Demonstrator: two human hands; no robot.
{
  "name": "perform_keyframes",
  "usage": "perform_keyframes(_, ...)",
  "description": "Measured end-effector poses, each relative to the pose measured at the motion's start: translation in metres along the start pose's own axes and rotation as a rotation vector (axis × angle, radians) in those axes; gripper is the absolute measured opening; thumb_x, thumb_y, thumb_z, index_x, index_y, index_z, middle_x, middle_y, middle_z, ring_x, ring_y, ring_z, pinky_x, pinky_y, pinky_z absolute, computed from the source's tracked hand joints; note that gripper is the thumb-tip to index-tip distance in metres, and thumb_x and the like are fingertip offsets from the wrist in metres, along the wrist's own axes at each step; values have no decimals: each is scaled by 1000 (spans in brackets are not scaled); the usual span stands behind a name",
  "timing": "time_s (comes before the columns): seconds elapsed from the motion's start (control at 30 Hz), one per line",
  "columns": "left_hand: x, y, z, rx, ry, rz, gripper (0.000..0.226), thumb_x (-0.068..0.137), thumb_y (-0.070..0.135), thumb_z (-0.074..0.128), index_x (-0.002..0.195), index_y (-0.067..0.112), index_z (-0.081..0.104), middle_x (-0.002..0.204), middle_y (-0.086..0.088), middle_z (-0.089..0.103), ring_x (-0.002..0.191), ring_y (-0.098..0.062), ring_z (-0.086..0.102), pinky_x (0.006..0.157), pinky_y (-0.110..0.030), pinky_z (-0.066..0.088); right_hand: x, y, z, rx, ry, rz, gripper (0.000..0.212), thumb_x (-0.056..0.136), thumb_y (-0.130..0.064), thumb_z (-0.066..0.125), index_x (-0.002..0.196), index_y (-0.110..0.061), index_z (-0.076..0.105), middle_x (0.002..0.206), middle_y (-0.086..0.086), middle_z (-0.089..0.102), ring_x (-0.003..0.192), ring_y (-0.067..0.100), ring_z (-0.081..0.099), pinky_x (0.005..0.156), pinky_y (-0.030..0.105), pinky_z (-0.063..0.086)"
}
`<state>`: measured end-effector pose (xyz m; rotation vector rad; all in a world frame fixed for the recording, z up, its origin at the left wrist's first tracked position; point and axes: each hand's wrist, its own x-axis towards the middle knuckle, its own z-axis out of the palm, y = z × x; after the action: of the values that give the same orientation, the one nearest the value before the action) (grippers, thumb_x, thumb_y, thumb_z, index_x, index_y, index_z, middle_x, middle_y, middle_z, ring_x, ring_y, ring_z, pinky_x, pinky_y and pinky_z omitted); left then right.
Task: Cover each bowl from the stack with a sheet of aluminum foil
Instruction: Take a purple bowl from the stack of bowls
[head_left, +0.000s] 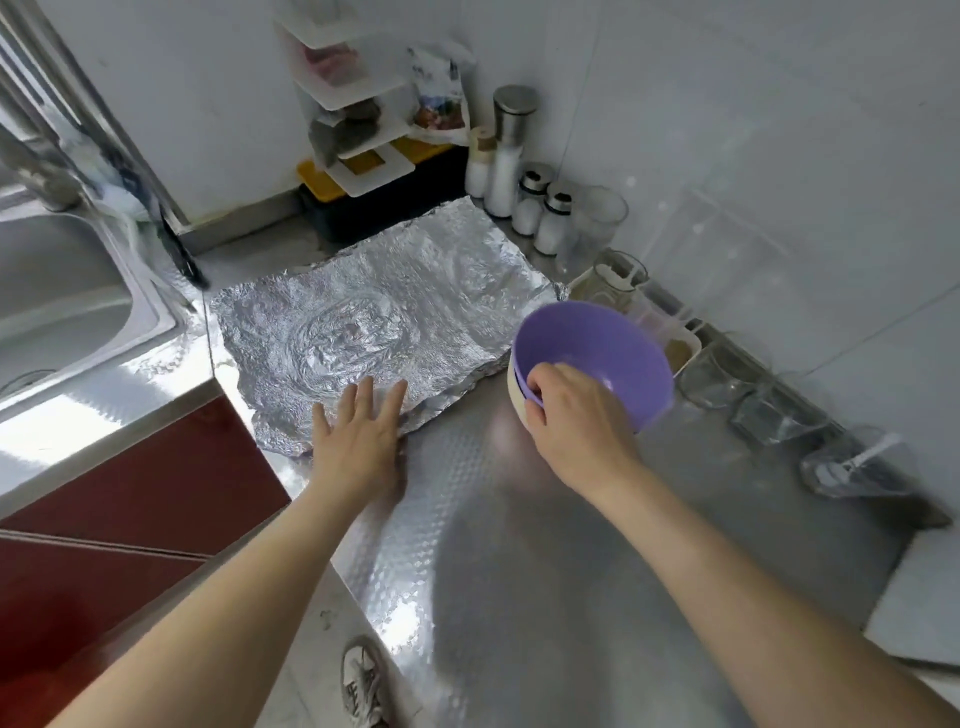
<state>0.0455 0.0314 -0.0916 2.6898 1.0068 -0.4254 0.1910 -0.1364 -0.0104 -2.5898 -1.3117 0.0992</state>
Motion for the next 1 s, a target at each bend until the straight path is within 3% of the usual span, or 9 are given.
perform_keyframes(0.1,-1,41,-27,-528,76,175,69,86,12,55,150,21,29,156,-6,30,143,-25,30,115,-41,26,0,6,1,57,-45,-28,13,96,-21,48,95,-9,53,97,6,58,89,29,54,68,38,36)
perform_keyframes(0.17,-4,79,-51,-1022,17,155,40,94,17,50,130,34,55,132,11,57,121,-11,52,99,-31,40,-3,10,-1,100,-49,-37,13,93,-21,51,96,-10,56,97,5,57,90,29,55,67,38,39)
perform_keyframes(0.23,-3,110,-70,-1364,-89,45,23,98,40,42,104,50,63,116,18,65,109,-8,59,88,-36,49,-7,14,-5,154,-52,-30,11,90,-21,51,96,-12,54,97,2,56,89,29,55,63,38,41)
perform_keyframes(0.3,3,125,-70,-1436,-144,-6,30,99,53,36,119,49,58,123,14,60,107,-11,60,85,-46,55,-11,16,-12,179,-69,11,13,91,-24,49,100,-16,48,96,2,60,85,31,56,61,37,41)
perform_keyframes(0.4,7,133,-56,-1256,-18,73,47,98,43,43,144,31,43,131,8,56,113,-13,58,97,-46,50,-13,22,-18,145,-63,68,26,91,-27,46,114,-18,39,93,8,66,82,37,60,62,39,45)
perform_keyframes(0.57,0,146,-44,-820,126,120,50,71,33,48,120,21,55,102,-5,67,100,-31,60,80,-40,49,-15,30,-21,13,-176,-5,28,88,-26,51,115,-22,52,92,4,67,86,32,61,59,33,40)
perform_keyframes(0.7,-6,160,-40,-679,101,-19,27,85,32,60,106,17,52,99,-8,67,97,-31,60,69,-32,35,-21,50,-24,326,-303,63,29,84,-26,63,113,-28,58,97,-6,68,91,20,62,74,36,51)
perform_keyframes(0.83,-3,153,-53,-456,249,27,24,85,29,56,73,9,59,77,-13,68,79,-35,62,60,-33,40,-24,82,-24,344,118,101,28,86,-33,65,111,-21,68,107,-4,69,102,19,58,93,31,42)
perform_keyframes(1.0,-3,149,-65,-517,192,141,37,91,19,45,59,6,59,56,-7,68,61,-22,66,57,-23,46,-29,112,-29,563,509,456,37,89,-23,46,122,-12,61,116,4,66,105,23,60,94,38,46)
